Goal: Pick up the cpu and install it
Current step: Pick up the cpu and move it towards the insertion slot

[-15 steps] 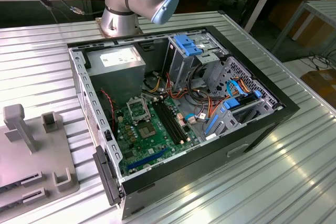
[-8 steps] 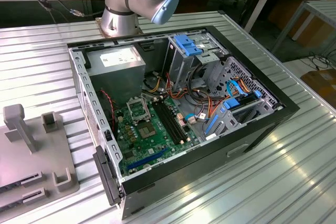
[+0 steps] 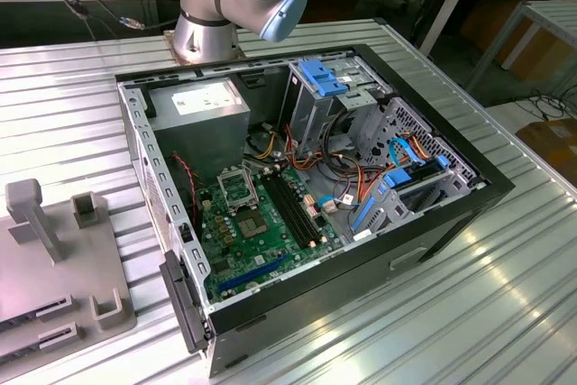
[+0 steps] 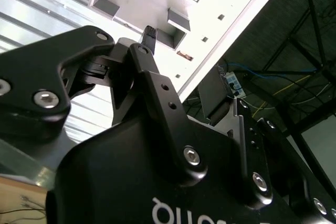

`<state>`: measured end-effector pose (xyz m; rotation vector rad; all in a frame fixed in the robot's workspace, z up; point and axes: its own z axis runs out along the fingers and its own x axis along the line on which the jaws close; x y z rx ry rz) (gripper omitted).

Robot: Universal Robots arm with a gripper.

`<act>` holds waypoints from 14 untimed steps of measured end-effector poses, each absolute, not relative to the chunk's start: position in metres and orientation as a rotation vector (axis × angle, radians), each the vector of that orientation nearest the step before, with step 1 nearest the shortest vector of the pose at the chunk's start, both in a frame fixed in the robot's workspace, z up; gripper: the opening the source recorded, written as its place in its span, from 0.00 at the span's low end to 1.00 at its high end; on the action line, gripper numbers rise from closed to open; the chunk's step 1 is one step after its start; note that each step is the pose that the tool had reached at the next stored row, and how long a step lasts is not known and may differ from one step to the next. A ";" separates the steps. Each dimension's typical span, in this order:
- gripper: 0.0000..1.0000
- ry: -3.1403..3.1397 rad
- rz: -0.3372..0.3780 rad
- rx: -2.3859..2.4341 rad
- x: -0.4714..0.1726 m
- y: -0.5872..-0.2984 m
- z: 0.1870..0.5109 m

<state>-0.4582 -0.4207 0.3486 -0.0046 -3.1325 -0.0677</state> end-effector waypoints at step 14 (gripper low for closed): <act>0.60 -3.132 -0.068 -0.005 -0.458 -0.421 0.334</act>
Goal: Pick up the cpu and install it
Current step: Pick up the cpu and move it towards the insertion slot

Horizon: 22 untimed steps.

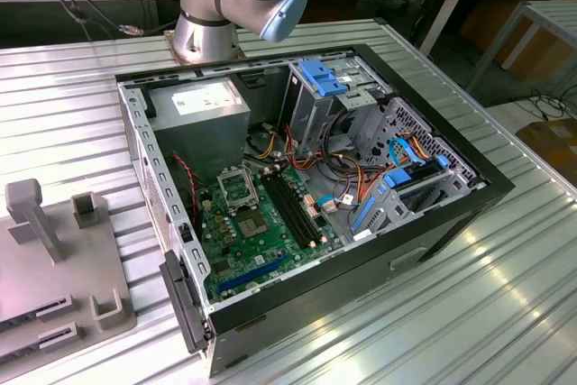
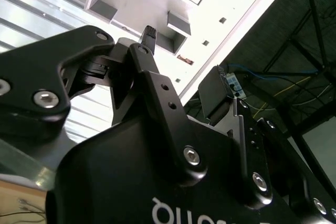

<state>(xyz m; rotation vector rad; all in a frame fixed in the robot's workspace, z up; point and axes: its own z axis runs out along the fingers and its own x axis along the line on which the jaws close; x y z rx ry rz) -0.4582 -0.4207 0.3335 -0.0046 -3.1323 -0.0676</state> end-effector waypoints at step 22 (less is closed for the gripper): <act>0.60 -3.132 -0.067 -0.005 -0.458 -0.421 0.308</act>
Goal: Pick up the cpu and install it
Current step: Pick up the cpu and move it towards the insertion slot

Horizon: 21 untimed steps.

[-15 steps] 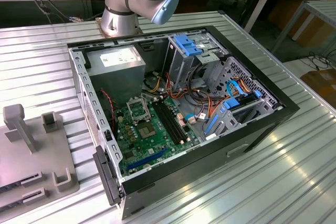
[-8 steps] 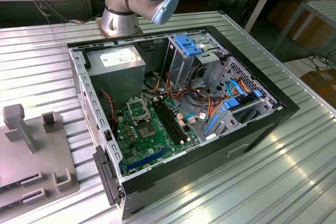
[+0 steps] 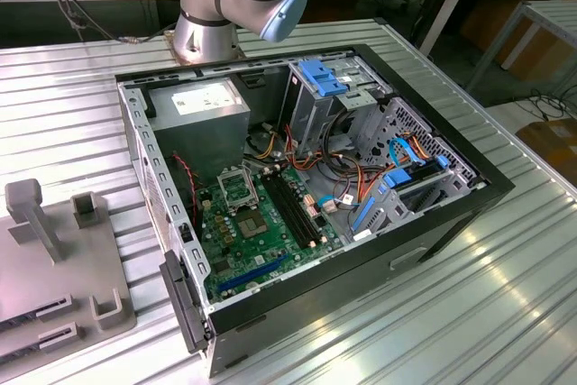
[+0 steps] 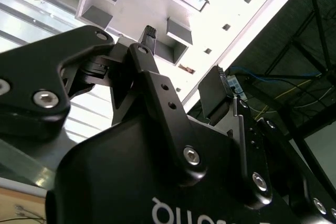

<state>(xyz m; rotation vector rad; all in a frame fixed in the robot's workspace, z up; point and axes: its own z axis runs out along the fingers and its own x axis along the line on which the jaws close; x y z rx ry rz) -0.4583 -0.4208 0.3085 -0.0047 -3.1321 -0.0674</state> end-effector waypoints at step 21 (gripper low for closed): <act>0.60 -3.132 -0.068 -0.005 -0.458 -0.421 0.295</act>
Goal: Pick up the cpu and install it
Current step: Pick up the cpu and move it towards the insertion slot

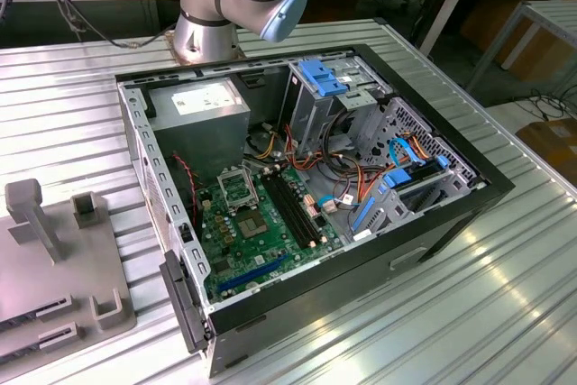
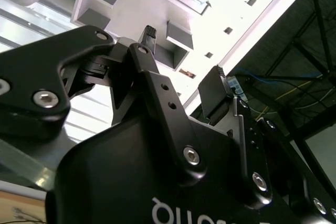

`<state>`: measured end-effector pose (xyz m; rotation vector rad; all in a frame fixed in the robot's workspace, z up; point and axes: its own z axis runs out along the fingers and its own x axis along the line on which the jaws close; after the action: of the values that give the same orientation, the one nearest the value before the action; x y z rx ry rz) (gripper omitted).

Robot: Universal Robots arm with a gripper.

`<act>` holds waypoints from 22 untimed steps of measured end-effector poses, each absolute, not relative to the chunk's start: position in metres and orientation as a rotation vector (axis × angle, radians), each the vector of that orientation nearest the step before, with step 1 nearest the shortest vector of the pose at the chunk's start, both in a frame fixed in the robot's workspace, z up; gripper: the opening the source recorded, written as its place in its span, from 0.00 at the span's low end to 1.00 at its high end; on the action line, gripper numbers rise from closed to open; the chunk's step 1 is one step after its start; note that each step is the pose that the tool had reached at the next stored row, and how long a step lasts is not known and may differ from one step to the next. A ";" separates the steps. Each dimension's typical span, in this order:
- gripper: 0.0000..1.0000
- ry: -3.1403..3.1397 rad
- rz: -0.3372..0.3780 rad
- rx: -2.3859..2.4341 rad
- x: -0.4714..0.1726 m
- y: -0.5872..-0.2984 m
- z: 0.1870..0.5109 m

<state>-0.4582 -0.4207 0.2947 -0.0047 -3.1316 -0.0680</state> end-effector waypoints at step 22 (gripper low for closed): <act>0.60 -3.132 -0.068 -0.005 -0.458 -0.423 0.285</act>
<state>-0.4583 -0.4233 0.2846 -0.0046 -3.1316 -0.0681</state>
